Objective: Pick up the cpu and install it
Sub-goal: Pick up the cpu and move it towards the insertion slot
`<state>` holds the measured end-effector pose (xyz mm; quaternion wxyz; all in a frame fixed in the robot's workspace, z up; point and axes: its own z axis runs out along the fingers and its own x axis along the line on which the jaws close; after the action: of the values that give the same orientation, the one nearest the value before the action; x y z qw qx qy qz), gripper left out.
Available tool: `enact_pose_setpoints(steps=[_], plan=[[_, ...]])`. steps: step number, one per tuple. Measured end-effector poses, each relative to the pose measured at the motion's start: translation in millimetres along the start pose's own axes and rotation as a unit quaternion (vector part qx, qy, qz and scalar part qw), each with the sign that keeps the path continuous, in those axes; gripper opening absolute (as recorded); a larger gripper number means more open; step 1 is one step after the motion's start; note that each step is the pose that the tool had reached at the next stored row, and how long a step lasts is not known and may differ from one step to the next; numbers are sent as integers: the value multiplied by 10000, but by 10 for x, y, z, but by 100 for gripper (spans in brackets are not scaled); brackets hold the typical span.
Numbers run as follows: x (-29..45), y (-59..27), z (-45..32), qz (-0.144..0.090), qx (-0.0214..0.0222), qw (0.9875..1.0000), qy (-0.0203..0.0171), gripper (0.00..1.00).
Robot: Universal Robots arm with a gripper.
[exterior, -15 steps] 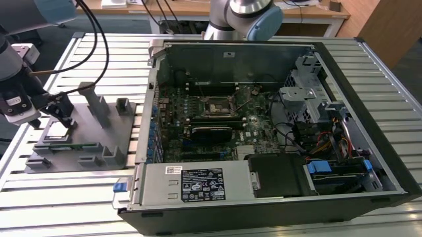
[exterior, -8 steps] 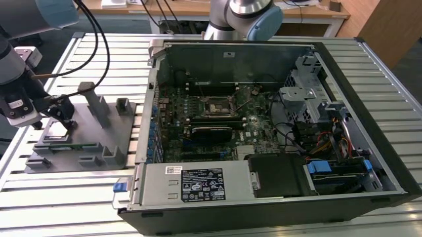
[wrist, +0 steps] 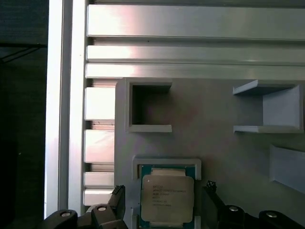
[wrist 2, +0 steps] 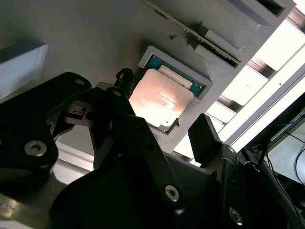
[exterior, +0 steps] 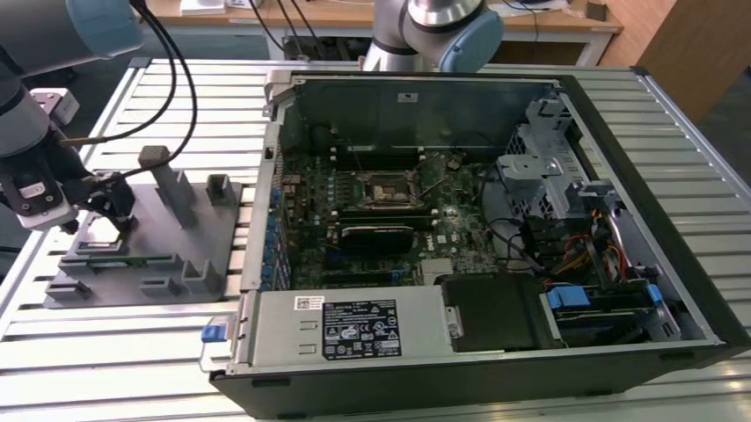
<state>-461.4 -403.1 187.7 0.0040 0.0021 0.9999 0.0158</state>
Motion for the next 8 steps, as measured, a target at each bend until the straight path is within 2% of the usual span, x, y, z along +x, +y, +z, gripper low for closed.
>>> enact_pose_setpoints(steps=[4,5,8], plan=[[-16,4,11,3,1,10000,0,72],[-16,4,11,3,2,10000,0,65],[-17,3,20,2,15,10000,-5,65]])
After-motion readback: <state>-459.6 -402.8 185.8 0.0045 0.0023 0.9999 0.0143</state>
